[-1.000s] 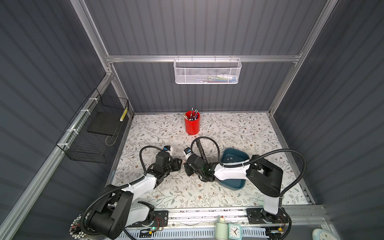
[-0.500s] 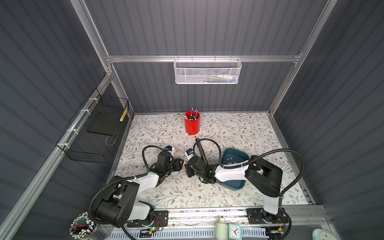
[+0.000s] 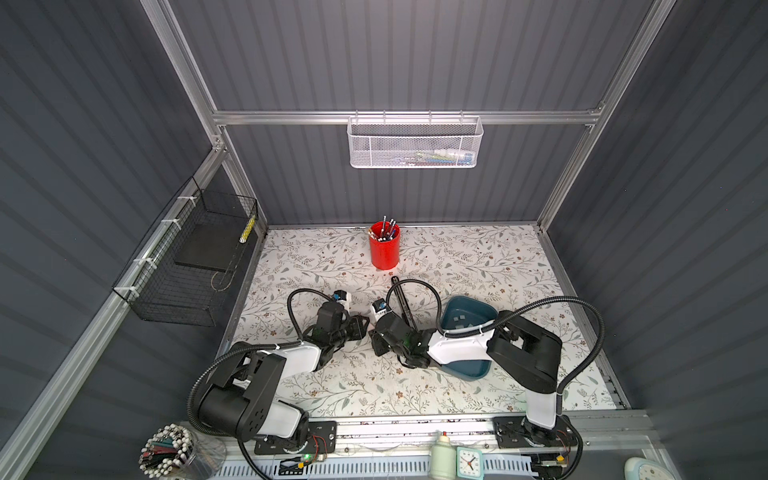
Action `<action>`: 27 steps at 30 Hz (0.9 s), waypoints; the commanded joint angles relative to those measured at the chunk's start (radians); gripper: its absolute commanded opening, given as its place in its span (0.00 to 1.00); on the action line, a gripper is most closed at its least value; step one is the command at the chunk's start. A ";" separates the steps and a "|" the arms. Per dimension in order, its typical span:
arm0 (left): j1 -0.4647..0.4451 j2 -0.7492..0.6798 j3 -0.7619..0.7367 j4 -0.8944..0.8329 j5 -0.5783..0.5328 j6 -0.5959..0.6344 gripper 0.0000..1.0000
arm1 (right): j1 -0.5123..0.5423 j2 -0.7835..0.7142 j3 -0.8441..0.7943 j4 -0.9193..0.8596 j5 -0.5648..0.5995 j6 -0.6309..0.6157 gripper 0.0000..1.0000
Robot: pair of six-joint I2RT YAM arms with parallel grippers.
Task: Load the staples into the stapler
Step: 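Lower the left gripper onto the pink stapler's raised top to close it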
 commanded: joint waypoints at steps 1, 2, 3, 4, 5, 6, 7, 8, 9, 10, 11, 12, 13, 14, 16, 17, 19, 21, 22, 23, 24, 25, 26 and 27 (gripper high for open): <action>-0.006 -0.025 0.029 -0.132 -0.064 0.011 0.46 | -0.005 -0.023 0.004 -0.107 0.008 -0.042 0.35; -0.006 -0.030 0.041 -0.153 -0.073 0.013 0.47 | -0.006 -0.037 0.013 -0.112 0.010 -0.051 0.36; -0.005 -0.032 0.060 -0.178 -0.078 0.021 0.48 | -0.006 -0.053 0.022 -0.118 0.014 -0.063 0.36; -0.005 -0.030 0.079 -0.201 -0.082 0.028 0.48 | -0.006 -0.071 0.028 -0.120 0.017 -0.072 0.37; -0.005 -0.031 0.092 -0.215 -0.082 0.030 0.49 | -0.005 -0.086 0.029 -0.120 0.021 -0.078 0.38; -0.005 -0.030 0.104 -0.224 -0.084 0.032 0.49 | -0.006 -0.103 0.029 -0.121 0.028 -0.083 0.41; -0.005 -0.033 0.115 -0.231 -0.085 0.033 0.50 | -0.006 -0.119 0.021 -0.122 0.034 -0.086 0.43; -0.005 -0.037 0.124 -0.238 -0.087 0.034 0.50 | -0.006 -0.132 0.011 -0.120 0.040 -0.088 0.44; -0.005 -0.042 0.135 -0.247 -0.088 0.036 0.51 | -0.005 -0.145 -0.001 -0.118 0.049 -0.089 0.45; -0.005 -0.048 0.148 -0.257 -0.088 0.040 0.51 | -0.005 -0.155 -0.017 -0.116 0.060 -0.089 0.47; -0.005 -0.053 0.160 -0.262 -0.088 0.045 0.52 | -0.007 -0.160 -0.026 -0.113 0.071 -0.089 0.49; -0.005 -0.052 0.173 -0.267 -0.084 0.048 0.53 | -0.008 -0.162 -0.041 -0.112 0.082 -0.089 0.50; -0.005 -0.048 0.190 -0.270 -0.074 0.056 0.55 | -0.009 -0.159 -0.052 -0.111 0.093 -0.089 0.52; -0.005 -0.038 0.209 -0.272 -0.056 0.066 0.57 | -0.011 -0.151 -0.059 -0.111 0.100 -0.089 0.54; -0.005 -0.011 0.244 -0.268 -0.031 0.068 0.60 | -0.014 -0.130 -0.069 -0.108 0.104 -0.090 0.55; -0.004 0.005 0.257 -0.258 -0.014 0.068 0.62 | -0.016 -0.117 -0.074 -0.098 0.103 -0.090 0.56; -0.005 0.031 0.285 -0.252 0.005 0.073 0.66 | -0.021 -0.093 -0.082 -0.078 0.103 -0.090 0.56; -0.005 0.052 0.308 -0.249 0.020 0.088 0.67 | -0.028 -0.070 -0.084 -0.062 0.100 -0.092 0.56; -0.005 0.063 0.318 -0.247 0.022 0.091 0.68 | -0.032 -0.057 -0.087 -0.052 0.096 -0.094 0.56; -0.005 0.075 0.327 -0.244 0.028 0.095 0.68 | -0.036 -0.045 -0.090 -0.035 0.084 -0.100 0.56; -0.005 0.087 0.334 -0.237 0.040 0.100 0.68 | -0.040 -0.034 -0.090 -0.026 0.078 -0.104 0.55; -0.005 0.096 0.338 -0.235 0.045 0.103 0.68 | -0.043 -0.025 -0.091 -0.019 0.074 -0.108 0.54; -0.005 0.106 0.344 -0.230 0.053 0.104 0.68 | -0.043 -0.019 -0.094 -0.006 0.070 -0.115 0.52; -0.005 0.116 0.346 -0.226 0.060 0.109 0.68 | -0.044 -0.012 -0.096 0.002 0.066 -0.119 0.51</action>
